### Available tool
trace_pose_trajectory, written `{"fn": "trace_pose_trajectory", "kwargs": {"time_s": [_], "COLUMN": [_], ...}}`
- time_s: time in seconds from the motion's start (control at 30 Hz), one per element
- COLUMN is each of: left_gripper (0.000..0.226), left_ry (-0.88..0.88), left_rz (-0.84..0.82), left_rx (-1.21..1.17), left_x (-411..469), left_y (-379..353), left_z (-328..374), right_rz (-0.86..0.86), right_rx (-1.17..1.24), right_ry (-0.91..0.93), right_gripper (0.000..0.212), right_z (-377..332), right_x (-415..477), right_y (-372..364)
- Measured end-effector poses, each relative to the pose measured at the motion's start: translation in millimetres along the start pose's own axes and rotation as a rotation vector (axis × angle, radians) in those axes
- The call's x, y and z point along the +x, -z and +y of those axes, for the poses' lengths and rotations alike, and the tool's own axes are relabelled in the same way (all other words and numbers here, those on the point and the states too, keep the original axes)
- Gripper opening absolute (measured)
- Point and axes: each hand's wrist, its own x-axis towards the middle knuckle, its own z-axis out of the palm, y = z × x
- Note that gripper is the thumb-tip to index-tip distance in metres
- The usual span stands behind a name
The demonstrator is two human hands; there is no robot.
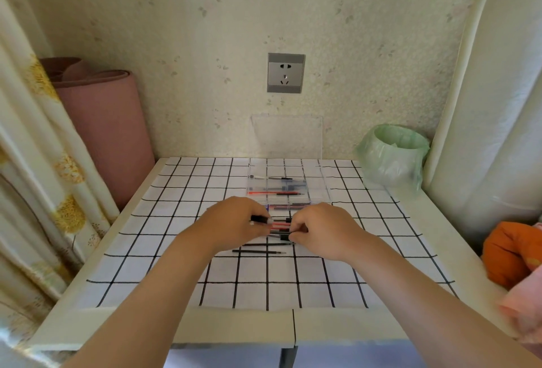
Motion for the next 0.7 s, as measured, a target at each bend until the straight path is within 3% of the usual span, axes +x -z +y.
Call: {"fn": "trace_pose_trajectory", "kwargs": {"time_s": [0.27,0.7], "left_gripper": [0.014,0.001], "left_ry": [-0.021,0.040], "left_rz": [-0.061,-0.194], "left_rx": [0.037,0.165], "left_x": [8.6,5.8], "left_y": [-10.1,-20.4], "left_z": [3.6,7.0], "right_rz": [0.035,-0.178], "right_rx": [0.058,0.046], "right_ry": [0.012,-0.083], "right_gripper": [0.016,0.022], "right_z": [-3.5,15.8], "right_x": [0.8,-7.1], "right_y": [-1.0,3.9]}}
